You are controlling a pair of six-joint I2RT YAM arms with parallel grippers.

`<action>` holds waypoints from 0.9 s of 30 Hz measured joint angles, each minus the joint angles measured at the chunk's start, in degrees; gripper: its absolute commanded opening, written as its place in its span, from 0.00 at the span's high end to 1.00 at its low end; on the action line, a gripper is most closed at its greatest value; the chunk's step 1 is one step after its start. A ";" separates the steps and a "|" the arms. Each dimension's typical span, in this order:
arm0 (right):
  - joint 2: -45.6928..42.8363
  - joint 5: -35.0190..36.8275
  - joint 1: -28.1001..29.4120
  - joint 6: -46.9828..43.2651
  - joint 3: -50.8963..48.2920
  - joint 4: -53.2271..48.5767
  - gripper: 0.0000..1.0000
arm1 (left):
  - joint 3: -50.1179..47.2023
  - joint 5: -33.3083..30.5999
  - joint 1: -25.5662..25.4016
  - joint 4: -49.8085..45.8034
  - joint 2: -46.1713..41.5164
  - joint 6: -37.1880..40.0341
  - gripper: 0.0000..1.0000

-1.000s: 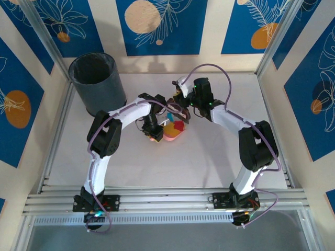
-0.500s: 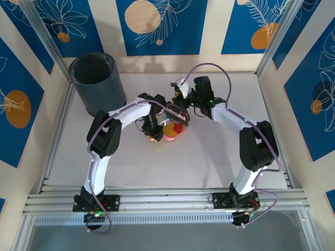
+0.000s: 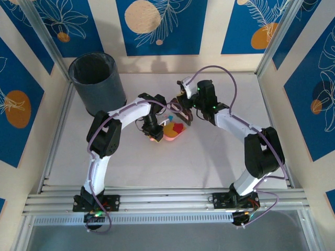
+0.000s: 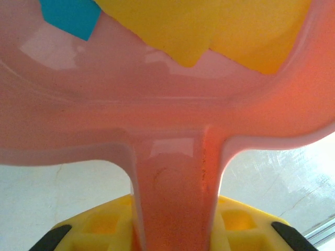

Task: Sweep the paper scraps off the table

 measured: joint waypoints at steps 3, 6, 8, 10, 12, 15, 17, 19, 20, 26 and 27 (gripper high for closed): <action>-0.28 5.68 0.79 0.74 -0.63 1.36 1.00 | 0.00 0.00 0.00 0.00 0.00 0.00 1.00; -0.28 10.97 1.64 0.57 -0.76 1.40 1.00 | 0.00 0.00 0.00 0.00 0.00 0.00 1.00; -0.24 13.11 1.99 0.33 -0.76 1.33 1.00 | 0.00 0.00 0.00 0.00 0.00 0.00 1.00; -0.17 14.67 2.27 0.09 -0.76 1.25 1.00 | 0.00 0.00 0.00 0.00 0.00 0.00 1.00; -0.11 15.04 2.43 0.07 -0.76 0.94 1.00 | 0.00 0.00 0.00 -0.02 0.00 0.00 1.00; 0.28 14.91 2.69 0.07 -0.76 0.22 1.00 | 0.00 0.00 0.00 0.00 0.00 0.00 1.00; 0.76 14.38 2.95 0.11 -0.76 -0.11 1.00 | 0.00 0.00 0.00 0.00 0.00 0.00 1.00; 0.90 13.62 3.30 0.11 -0.74 0.00 1.00 | 0.00 0.00 0.02 -0.02 0.00 0.00 1.00; 0.90 13.18 3.41 0.11 -0.74 0.02 1.00 | 0.00 0.00 0.04 -0.02 0.00 0.00 1.00; 0.90 9.05 3.50 1.29 -0.74 0.07 1.00 | 0.00 0.02 0.15 -0.02 0.00 0.00 1.00; 0.90 7.65 3.50 1.79 -0.74 0.15 1.00 | 0.00 0.02 0.15 -0.02 0.00 0.04 1.00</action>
